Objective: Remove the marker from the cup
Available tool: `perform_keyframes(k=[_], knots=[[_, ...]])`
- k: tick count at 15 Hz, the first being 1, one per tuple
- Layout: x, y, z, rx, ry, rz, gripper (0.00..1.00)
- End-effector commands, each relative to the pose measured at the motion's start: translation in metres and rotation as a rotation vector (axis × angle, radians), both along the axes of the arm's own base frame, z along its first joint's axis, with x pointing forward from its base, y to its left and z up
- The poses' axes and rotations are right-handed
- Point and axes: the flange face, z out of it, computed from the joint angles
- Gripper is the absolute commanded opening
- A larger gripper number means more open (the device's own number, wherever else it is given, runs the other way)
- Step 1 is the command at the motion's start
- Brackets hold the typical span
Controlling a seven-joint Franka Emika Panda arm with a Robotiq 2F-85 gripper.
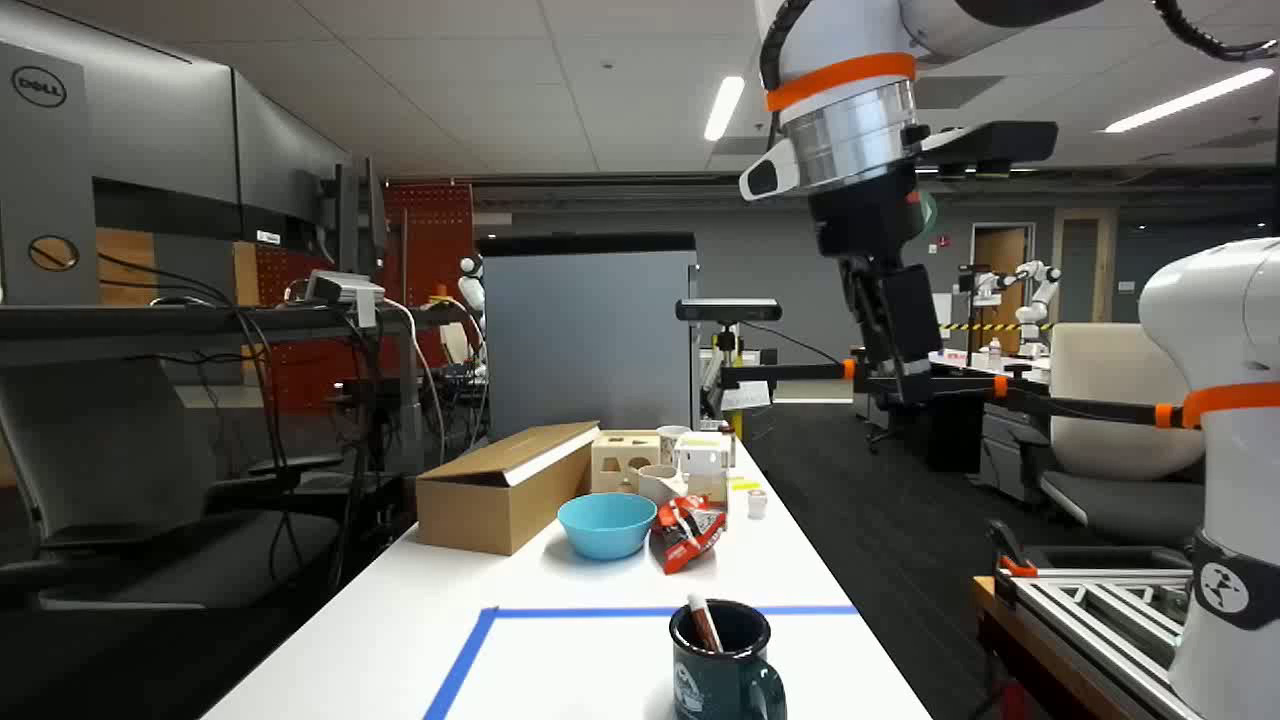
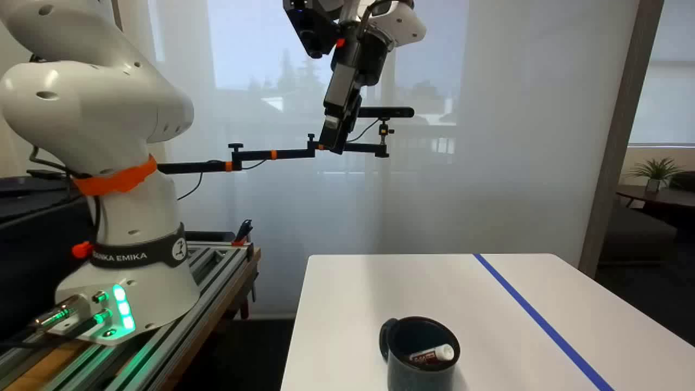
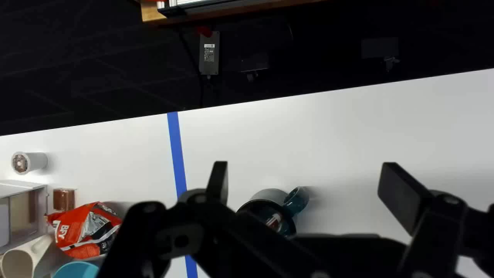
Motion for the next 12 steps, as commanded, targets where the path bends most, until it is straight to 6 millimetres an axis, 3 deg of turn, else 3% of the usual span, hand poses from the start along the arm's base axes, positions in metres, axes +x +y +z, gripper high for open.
perform_keyframes(k=[1,10,12], knots=[[0.000,0.000,0.000,0.000,0.000,0.000,1.00],[0.000,0.000,0.000,0.000,0.000,0.000,1.00],[0.011,-0.004,-0.017,-0.055,-0.011,-0.012,1.00]])
